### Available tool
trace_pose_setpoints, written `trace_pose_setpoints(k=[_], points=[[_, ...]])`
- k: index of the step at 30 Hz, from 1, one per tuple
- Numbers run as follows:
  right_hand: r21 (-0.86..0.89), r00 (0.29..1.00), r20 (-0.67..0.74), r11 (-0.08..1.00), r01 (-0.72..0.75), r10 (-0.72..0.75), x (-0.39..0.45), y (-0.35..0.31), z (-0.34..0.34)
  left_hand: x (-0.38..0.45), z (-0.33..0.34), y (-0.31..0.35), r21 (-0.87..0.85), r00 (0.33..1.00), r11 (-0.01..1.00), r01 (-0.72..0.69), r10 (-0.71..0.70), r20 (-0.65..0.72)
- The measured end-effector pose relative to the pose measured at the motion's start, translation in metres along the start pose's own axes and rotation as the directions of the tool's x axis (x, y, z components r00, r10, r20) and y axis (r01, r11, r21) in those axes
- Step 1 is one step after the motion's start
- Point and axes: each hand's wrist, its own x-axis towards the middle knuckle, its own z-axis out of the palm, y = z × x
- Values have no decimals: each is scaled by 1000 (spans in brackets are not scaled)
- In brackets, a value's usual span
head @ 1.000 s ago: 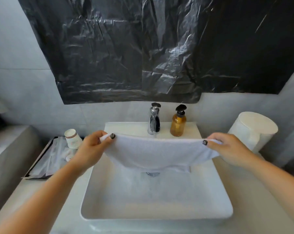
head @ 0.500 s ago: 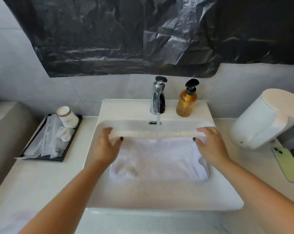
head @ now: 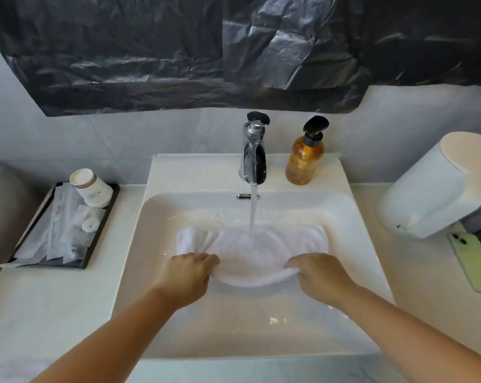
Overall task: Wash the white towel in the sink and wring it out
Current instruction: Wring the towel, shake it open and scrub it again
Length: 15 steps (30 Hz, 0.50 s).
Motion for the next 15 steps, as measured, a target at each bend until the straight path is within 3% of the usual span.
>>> trace_pose_setpoints(k=[1,3,5,6,8,10,11,15], points=[[108,996,52,991,-80,74,8,7,-9,8,-12,-2,-111,994,989,98,-103,-35],[308,983,53,933,-185,177,23,17,-31,25,-28,-13,-184,934,916,355,-353,45],[241,965,-44,940,-242,259,34,21,-38,40,-44,-21,-124,878,869,479,-476,54],[117,966,-67,964,-240,249,37,19,-36,46,-46,-21,-83,889,885,458,-457,37],[-2,994,25,994,-110,110,40,7,-26,55,-43,-10,-94,942,951,293,-271,201],[-39,978,206,999,-7,15,40,-10,-10,59,-29,11,-73,905,985,154,-111,412],[-74,968,249,997,5,13,42,-15,0,61,-19,20,-12,887,994,109,-92,452],[-150,996,51,986,-71,80,53,-25,22,74,-3,36,107,922,975,192,-217,322]])
